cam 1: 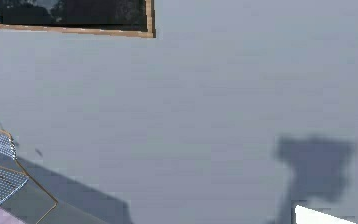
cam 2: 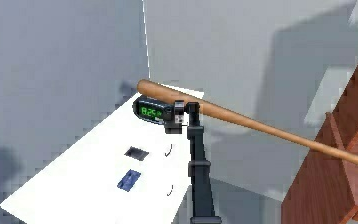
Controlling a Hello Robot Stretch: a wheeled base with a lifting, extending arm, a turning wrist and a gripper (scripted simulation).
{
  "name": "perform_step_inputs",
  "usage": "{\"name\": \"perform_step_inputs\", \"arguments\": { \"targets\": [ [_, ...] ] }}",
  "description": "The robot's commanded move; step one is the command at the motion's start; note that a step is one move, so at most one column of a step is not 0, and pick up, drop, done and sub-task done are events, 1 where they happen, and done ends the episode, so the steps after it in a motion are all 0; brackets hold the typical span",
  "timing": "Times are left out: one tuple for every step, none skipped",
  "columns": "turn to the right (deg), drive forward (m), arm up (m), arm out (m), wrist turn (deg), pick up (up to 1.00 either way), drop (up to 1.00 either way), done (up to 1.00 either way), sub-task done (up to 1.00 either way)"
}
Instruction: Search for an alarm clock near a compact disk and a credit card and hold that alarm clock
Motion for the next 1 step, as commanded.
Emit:
{"name": "perform_step_inputs", "arguments": {
  "targets": [
    [0.0,0.00,0.10,0.00,0.0,0.00,0.00,0.00,0.00]
  ]
}}
